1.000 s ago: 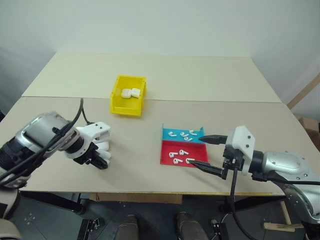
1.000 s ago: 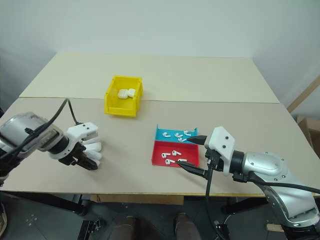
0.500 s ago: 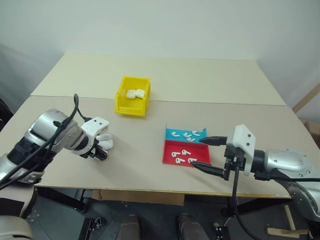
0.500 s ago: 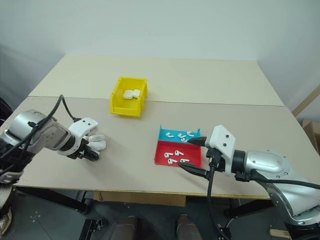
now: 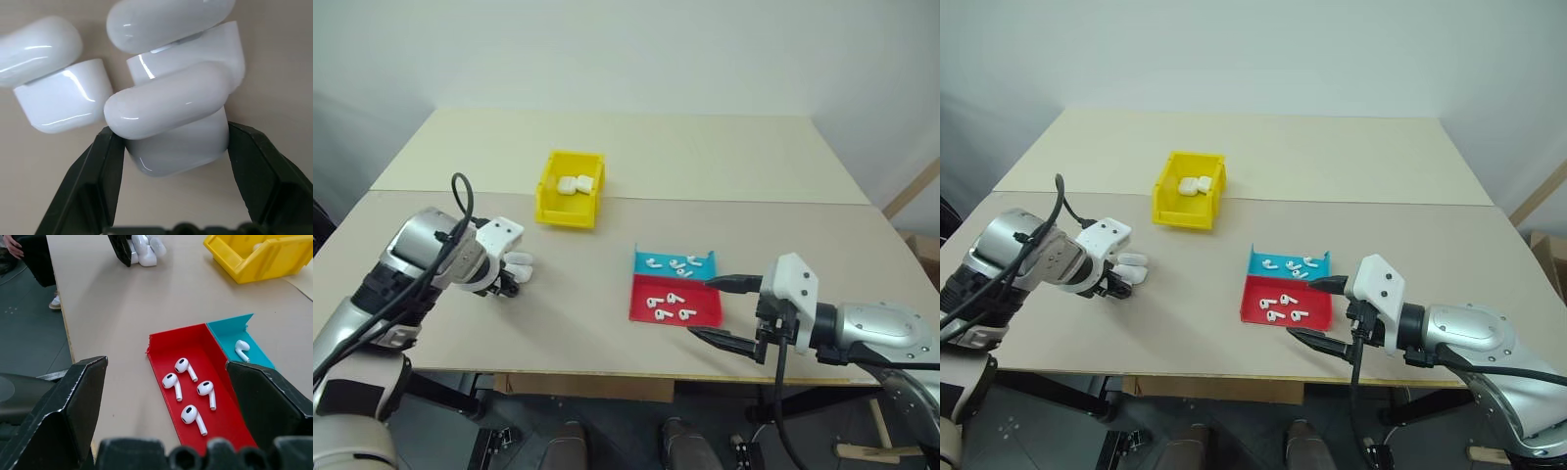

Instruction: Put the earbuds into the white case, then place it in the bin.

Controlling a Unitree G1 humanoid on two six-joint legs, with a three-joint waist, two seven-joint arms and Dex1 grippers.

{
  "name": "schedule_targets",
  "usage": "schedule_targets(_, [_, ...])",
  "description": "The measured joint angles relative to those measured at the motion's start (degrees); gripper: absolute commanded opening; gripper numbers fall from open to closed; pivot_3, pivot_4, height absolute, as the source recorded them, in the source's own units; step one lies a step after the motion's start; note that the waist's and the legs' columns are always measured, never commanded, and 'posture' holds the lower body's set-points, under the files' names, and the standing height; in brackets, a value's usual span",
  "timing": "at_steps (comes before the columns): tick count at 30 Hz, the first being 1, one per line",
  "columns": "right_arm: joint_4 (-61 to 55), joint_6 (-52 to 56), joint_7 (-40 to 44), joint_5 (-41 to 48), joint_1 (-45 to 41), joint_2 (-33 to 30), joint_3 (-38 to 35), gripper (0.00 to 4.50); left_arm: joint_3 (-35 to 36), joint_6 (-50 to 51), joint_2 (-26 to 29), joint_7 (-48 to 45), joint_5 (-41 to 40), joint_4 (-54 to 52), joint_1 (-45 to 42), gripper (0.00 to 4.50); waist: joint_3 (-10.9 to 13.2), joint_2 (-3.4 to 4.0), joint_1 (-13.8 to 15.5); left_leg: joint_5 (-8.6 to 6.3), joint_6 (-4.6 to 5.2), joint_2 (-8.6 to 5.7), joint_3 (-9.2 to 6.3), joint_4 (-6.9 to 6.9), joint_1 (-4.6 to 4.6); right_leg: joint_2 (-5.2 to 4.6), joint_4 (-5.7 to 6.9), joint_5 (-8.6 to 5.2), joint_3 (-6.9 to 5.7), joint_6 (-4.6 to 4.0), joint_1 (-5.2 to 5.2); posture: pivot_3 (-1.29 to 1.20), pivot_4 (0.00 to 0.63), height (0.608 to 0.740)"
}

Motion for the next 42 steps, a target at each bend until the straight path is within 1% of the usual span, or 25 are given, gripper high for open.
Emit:
schedule_targets(3, [-0.03,0.0,0.02,0.1,0.21,0.0,0.01,4.5,-0.43,-0.01,2.4,-2.21,-0.22,-0.8,0.07,2.92,0.02,-0.03,-0.35,0.0,0.0,0.01,-0.01,-0.02,-0.13,0.0,0.01,0.07,0.0,-0.16,-0.13,0.0,0.15,0.74])
schedule_targets(7, [-0.09,0.0,0.05,0.13,0.39,0.0,0.02,4.5,-1.72,0.0,9.24,-7.59,-2.21,-6.71,0.33,2.92,0.07,-0.12,-0.42,-0.01,0.0,0.0,-0.02,-0.02,-0.29,-0.02,-0.03,0.06,-0.03,-0.18,-0.23,0.0,0.15,0.74])
schedule_targets(12, [-0.11,-0.01,0.08,0.13,0.58,0.0,0.03,4.5,-3.64,0.37,15.23,-12.84,-5.35,-10.47,0.24,2.92,0.08,-0.14,-0.31,-0.01,0.0,0.0,-0.01,-0.02,-0.22,-0.03,-0.01,-0.05,-0.03,0.0,-0.17,0.0,0.15,0.74])
schedule_targets(14, [-0.11,-0.01,0.07,0.13,0.57,0.0,0.03,4.5,-3.92,0.37,15.79,-13.56,-7.03,-11.75,0.5,2.92,0.08,-0.15,-0.04,-0.01,0.0,0.0,-0.01,-0.01,-0.22,-0.02,-0.01,-0.12,-0.04,0.12,-0.16,0.0,0.15,0.74])
schedule_targets(17, [-0.16,-0.01,0.09,0.16,0.61,0.0,0.03,4.5,-3.89,0.38,15.68,-13.22,-8.5,-12.52,2.46,2.92,0.08,-0.15,-0.03,-0.01,0.0,0.0,-0.01,-0.01,-0.23,-0.02,-0.02,-0.1,-0.03,0.09,-0.17,0.0,0.15,0.74])
schedule_targets(20, [-0.25,-0.01,0.17,0.19,0.75,0.0,0.02,4.5,-3.92,0.38,14.16,-12.01,-9.12,-12.52,4.05,2.92,0.09,-0.16,-0.02,-0.01,0.0,0.01,-0.02,-0.01,-0.27,-0.02,-0.02,0.02,-0.03,-0.12,-0.2,0.0,0.15,0.74])
schedule_targets(25, [-0.92,0.0,0.41,0.28,0.8,-0.19,-0.07,4.5,-3.76,0.38,12.81,-10.04,-8.98,-12.28,5.08,2.92,0.08,-0.17,-0.01,-0.01,0.0,0.0,-0.01,-0.01,-0.23,-0.02,-0.02,0.02,-0.03,-0.12,-0.17,0.0,0.15,0.74])
schedule_targets(26, [-0.92,0.0,0.44,0.28,0.79,-0.26,-0.09,4.5,-3.63,0.38,12.64,-9.78,-8.94,-12.21,5.12,3.66,0.08,-0.17,-0.01,-0.01,0.0,0.0,-0.01,-0.01,-0.22,-0.02,-0.01,0.02,-0.03,-0.12,-0.16,0.0,0.15,0.74])
schedule_targets(28, [-0.92,0.0,0.55,0.3,0.79,-0.37,-0.11,4.5,-3.61,0.38,12.33,-9.06,-8.72,-11.86,5.24,4.25,0.08,-0.18,-0.01,-0.01,0.0,0.0,-0.01,-0.01,-0.21,-0.02,0.0,0.02,-0.03,-0.11,-0.16,0.0,0.15,0.74])
schedule_targets(29, [-0.92,0.0,0.61,0.32,0.79,-0.44,-0.11,4.5,-3.53,0.38,12.35,-8.95,-8.71,-11.68,5.22,4.47,0.08,-0.17,-0.01,-0.01,0.0,0.0,-0.01,-0.01,-0.2,-0.02,-0.01,0.02,-0.03,-0.11,-0.15,0.0,0.15,0.74])
schedule_targets(33, [-0.9,0.0,1.09,0.34,0.78,-0.93,-0.18,4.5,-3.71,0.38,13.14,-9.24,-10.14,-10.78,4.67,4.47,0.08,-0.18,-0.02,-0.01,0.0,0.0,-0.01,-0.01,-0.23,-0.02,-0.02,0.02,-0.03,-0.12,-0.17,0.0,0.15,0.74])
schedule_targets(37, [-0.81,0.0,1.49,0.39,0.78,-1.0,-0.21,4.5,-4.93,0.37,16.14,-8.7,-15.36,-9.66,1.23,4.47,0.09,-0.2,-0.03,-0.01,0.0,0.0,-0.01,-0.01,-0.23,-0.02,-0.02,0.01,-0.03,-0.11,-0.17,0.0,0.15,0.74])
schedule_targets(39, [-0.8,0.01,1.77,0.48,0.8,-1.17,-0.25,4.5,-5.79,0.32,17.71,-7.05,-19.27,-8.88,-0.65,4.47,0.09,-0.2,-0.02,-0.01,0.0,0.01,-0.01,-0.01,-0.22,-0.02,-0.01,-0.01,-0.03,-0.07,-0.17,0.0,0.15,0.74])
schedule_targets(42, [-0.63,0.01,2.74,0.97,0.97,-1.74,-0.51,4.5,-7.28,0.29,18.52,-3.74,-24.21,-7.76,-1.72,4.47,0.09,-0.21,-0.03,-0.01,0.0,0.01,-0.02,-0.01,-0.22,-0.02,0.0,-0.01,-0.03,-0.06,-0.17,0.0,0.15,0.74])
